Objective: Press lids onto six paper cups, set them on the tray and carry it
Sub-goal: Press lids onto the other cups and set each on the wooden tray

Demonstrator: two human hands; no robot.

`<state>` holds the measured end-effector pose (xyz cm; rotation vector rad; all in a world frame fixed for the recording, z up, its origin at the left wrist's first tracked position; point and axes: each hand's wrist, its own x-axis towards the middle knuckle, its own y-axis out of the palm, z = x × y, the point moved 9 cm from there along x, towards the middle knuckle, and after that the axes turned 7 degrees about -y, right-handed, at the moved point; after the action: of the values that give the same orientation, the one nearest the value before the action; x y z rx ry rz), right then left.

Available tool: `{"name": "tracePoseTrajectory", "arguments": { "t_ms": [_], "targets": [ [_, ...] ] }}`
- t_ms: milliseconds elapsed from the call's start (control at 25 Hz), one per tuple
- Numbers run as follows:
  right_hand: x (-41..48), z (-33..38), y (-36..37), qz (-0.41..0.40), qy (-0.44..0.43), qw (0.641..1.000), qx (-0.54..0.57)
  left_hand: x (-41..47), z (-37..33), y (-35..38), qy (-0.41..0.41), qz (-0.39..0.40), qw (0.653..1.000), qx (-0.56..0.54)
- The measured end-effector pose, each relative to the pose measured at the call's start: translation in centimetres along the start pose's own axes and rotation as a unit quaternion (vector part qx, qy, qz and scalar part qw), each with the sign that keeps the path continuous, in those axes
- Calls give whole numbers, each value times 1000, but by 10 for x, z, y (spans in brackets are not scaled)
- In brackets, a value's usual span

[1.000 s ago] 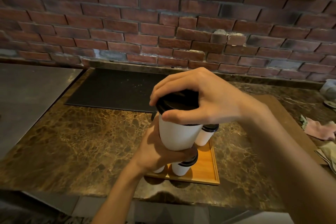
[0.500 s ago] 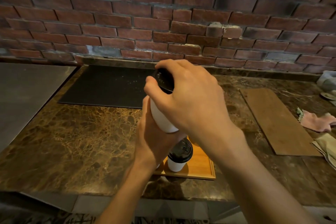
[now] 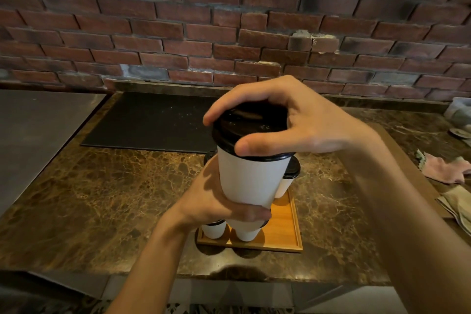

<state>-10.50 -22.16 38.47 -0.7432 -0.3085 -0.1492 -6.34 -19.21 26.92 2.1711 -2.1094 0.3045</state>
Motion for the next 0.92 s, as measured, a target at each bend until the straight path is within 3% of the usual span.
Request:
{"name": "tracePoseTrajectory", "arguments": {
  "t_ms": [120,280,360,480,560,680,800,920],
  "targets": [
    [-1,-1,-4,-85,23,994,-63,1,0,-5,3,-20,1000,12],
    [3,-1,-13,-230,111,940,-227,5,-5,-18,29,-177,981,71],
    [8,-6,-11,-238,164,922,-258,9,-3,-22,17,-221,973,72],
    [18,-9,-5,-190,185,907,-326,13,2,-23,-6,-192,978,77],
    [26,0,2,-112,109,927,-340,8,2,-27,-5,-159,985,71],
    [22,8,11,7,-15,987,-158,1,-1,-26,-7,-58,998,36],
    [11,-2,5,8,-6,1000,-25,2,-2,-20,-15,5,999,30],
    [11,-8,-3,-87,44,990,-106,6,-5,-21,-8,-31,999,-9]
  ]
}}
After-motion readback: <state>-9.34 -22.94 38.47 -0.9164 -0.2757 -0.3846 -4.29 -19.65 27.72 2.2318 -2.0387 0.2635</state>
